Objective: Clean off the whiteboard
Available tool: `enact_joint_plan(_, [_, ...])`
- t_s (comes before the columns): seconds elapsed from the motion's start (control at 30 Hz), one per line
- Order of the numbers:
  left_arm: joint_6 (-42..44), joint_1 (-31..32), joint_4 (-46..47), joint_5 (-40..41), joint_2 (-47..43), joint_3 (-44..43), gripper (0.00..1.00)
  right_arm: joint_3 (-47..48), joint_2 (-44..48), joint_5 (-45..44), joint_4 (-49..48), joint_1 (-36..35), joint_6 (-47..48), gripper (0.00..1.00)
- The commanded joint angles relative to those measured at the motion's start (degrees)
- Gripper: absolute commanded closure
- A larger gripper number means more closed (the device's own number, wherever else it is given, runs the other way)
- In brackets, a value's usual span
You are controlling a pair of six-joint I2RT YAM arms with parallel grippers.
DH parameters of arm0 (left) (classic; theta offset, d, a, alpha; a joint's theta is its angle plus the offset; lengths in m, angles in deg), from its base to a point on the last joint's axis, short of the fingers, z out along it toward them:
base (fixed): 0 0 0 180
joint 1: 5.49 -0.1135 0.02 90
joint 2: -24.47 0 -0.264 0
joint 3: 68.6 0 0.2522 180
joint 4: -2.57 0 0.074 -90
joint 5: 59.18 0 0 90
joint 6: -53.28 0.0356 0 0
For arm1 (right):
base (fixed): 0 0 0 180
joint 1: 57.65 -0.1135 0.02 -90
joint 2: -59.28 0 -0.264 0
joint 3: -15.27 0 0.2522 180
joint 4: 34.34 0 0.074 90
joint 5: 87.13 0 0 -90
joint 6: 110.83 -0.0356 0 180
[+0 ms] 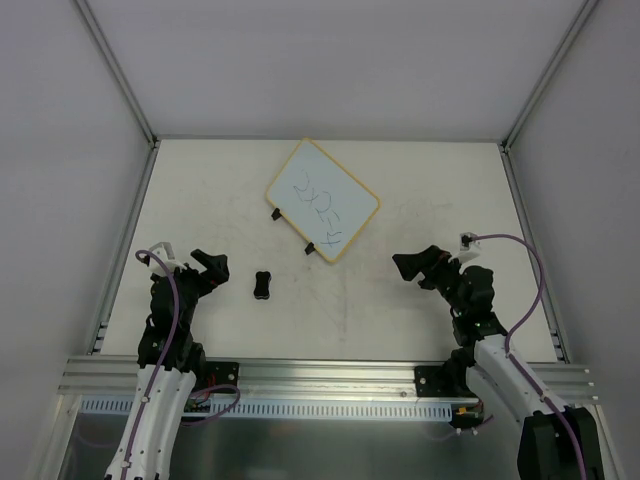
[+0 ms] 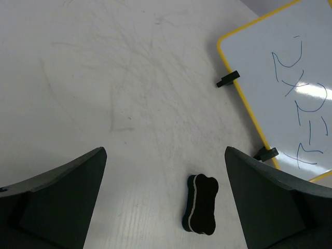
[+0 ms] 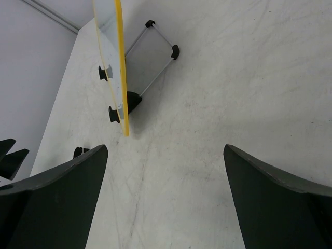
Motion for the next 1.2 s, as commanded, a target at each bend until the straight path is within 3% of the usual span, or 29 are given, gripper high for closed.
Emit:
enact_joint_plan(0.0, [0.8,-0.8,0.6,1.1,0.2,-0.8,0.01,-0.1,0.2,-0.2,-3.2,-0.2,0.2,0.01])
enact_joint_plan(0.37, [0.5,-0.8,0.2,4.1,1.3,-1.6,0.01,-0.1,2.9,1.2,-2.4,-0.3,3.6,0.01])
enact_joint_plan(0.5, [1.5,-0.8,-0.7,0.5,4.6,-3.1,0.01,-0.2,4.5,2.0,-2.9,-0.7,6.1,0.01])
enact_joint_plan(0.73, [3.0,-0.8,-0.5,-3.4,4.3,-3.3,0.01,3.4,-2.4,1.1,-4.3,-1.0,2.7,0.06])
enact_joint_plan(0.83, [3.3,-0.8,-0.4,-3.3,1.9,-2.6,0.01,3.2,-6.8,-0.4,-9.8,-2.0,-0.3,0.07])
enact_joint_plan(0.9, [3.3,-0.8,-0.5,-3.3,0.6,-2.0,0.01,3.0,-8.4,-1.0,-13.2,-2.9,1.0,0.03])
enact_joint_plan(1.07, [3.4,-0.8,-0.5,-3.8,1.2,-2.2,0.01,6.9,-15.9,7.8,-18.5,-3.4,3.4,0.04])
enact_joint_plan(1.17, [3.4,-0.8,-0.4,-3.8,2.3,-2.5,0.01,7.1,-20.8,13.1,-30.0,-3.6,2.4,0.08])
